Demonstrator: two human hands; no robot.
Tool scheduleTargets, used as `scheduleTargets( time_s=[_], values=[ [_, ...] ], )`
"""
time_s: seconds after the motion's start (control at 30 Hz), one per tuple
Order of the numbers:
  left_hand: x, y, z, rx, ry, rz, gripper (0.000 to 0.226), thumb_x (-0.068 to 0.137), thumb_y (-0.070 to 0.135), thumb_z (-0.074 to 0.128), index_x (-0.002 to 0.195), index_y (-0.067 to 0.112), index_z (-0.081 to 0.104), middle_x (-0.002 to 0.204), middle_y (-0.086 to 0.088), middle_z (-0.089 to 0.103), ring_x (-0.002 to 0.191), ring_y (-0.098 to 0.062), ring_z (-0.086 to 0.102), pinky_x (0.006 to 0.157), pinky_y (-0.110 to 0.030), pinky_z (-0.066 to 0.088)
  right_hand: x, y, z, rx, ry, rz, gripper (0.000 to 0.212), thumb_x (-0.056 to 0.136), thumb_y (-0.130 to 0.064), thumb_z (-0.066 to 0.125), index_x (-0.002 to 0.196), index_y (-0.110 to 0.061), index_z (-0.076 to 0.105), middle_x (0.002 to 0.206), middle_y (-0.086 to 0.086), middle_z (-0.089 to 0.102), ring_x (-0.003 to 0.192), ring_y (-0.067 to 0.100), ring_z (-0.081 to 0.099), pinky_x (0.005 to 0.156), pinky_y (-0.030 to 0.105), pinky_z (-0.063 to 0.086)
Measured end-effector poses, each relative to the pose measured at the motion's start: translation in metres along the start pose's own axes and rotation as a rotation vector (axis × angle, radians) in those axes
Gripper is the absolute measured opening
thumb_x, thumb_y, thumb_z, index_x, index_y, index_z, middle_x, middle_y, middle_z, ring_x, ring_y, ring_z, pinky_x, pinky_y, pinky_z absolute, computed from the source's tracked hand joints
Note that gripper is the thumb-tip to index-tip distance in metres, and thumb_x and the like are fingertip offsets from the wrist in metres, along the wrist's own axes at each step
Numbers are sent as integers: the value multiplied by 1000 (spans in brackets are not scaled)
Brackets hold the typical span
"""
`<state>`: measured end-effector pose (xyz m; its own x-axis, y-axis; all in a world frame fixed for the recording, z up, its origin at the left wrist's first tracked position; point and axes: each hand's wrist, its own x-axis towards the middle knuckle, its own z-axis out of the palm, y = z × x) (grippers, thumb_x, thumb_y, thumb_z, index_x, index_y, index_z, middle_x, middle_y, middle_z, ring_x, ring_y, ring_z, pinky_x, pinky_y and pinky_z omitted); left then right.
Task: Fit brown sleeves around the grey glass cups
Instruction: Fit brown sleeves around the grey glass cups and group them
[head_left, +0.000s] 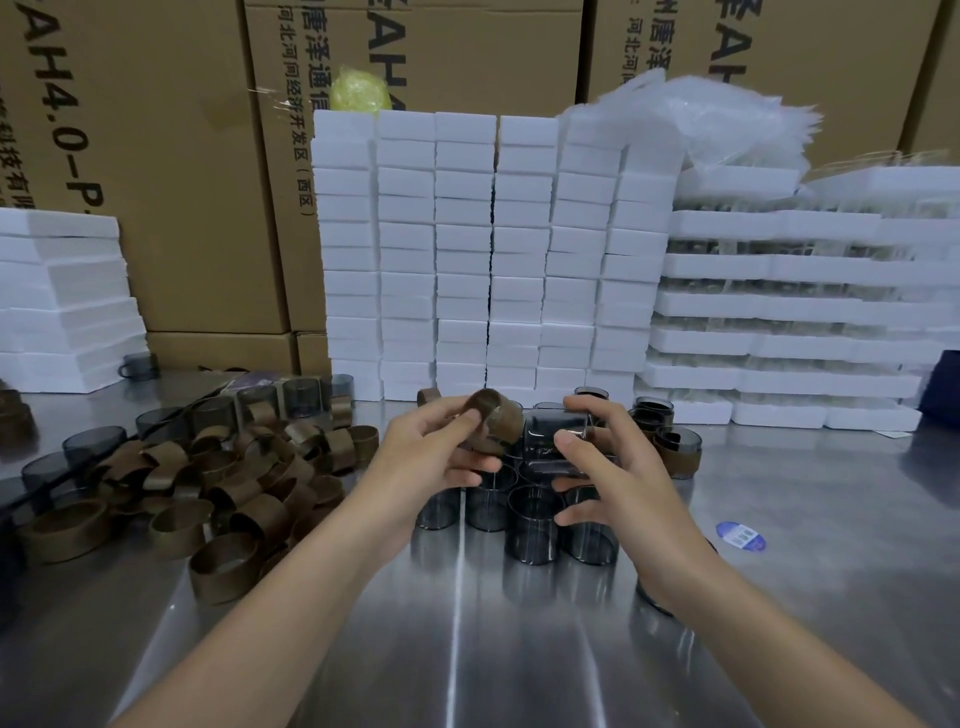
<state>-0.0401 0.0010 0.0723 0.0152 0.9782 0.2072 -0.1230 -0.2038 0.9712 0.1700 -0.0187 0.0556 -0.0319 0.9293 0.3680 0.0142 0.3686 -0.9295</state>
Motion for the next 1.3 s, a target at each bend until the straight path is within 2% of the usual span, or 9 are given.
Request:
scheduleTargets(
  time_s=[0.17,0.3,0.43,0.57,0.83,0.97,1.07,1.17,1.3],
  values=[
    [-10,1,13,-174,-154,-123,35,113,35,54,125,14,78,120,-13,81,107,-32,81,79,-30,66,-3,4,2,-95,21,-81,72,71,-65,91,133,-58,56,134,-14,66,105,15,75,94,44,65],
    [-15,3,21,-267,-252,-143,38,107,45,63,120,16,84,127,-15,79,116,-35,77,90,-35,65,-7,5,5,-196,22,-189,91,66,-60,92,144,-56,45,146,-16,57,132,12,63,104,37,58],
    [-18,0,26,-216,-239,-132,31,107,44,64,117,23,85,124,-12,80,114,-34,78,93,-40,66,-9,6,8,-244,76,-271,96,66,-49,95,147,-49,43,149,-12,53,135,17,60,103,51,57],
    [-18,-4,28,-167,-198,-147,34,109,48,57,126,27,78,116,-15,82,110,-37,79,104,-51,61,-9,8,8,-241,104,-317,94,65,-43,97,142,-47,44,143,-9,55,129,16,65,105,47,57],
    [-22,1,30,56,-232,-54,42,98,66,62,123,37,79,106,11,81,92,-11,76,78,-30,61,-10,3,8,-281,117,-339,91,59,-49,95,133,-45,42,129,-12,62,118,9,67,101,32,55],
    [-21,1,28,91,-220,77,35,95,68,68,120,45,77,110,14,80,91,-9,77,80,-28,64,-11,-1,8,-262,138,-342,94,54,-58,99,131,-44,46,124,-17,64,117,7,68,96,21,52],
    [-20,-1,29,189,-193,188,39,87,70,59,112,46,76,102,23,78,86,0,74,73,-20,60,-12,-1,8,-268,161,-358,86,57,-46,103,124,-44,49,118,-21,63,112,5,68,89,12,51],
    [-18,-2,30,242,-163,239,38,86,71,54,104,45,76,94,21,78,84,3,72,69,-17,57,-13,0,9,-261,175,-362,82,57,-41,101,122,-44,51,117,-18,65,110,10,70,93,30,58],
    [-16,-4,32,299,-133,214,45,90,73,49,63,42,67,62,20,59,65,5,59,66,-21,55,-15,0,12,-235,159,-402,80,59,-33,101,122,-39,52,113,-12,70,103,16,75,93,47,63]
  ],
)
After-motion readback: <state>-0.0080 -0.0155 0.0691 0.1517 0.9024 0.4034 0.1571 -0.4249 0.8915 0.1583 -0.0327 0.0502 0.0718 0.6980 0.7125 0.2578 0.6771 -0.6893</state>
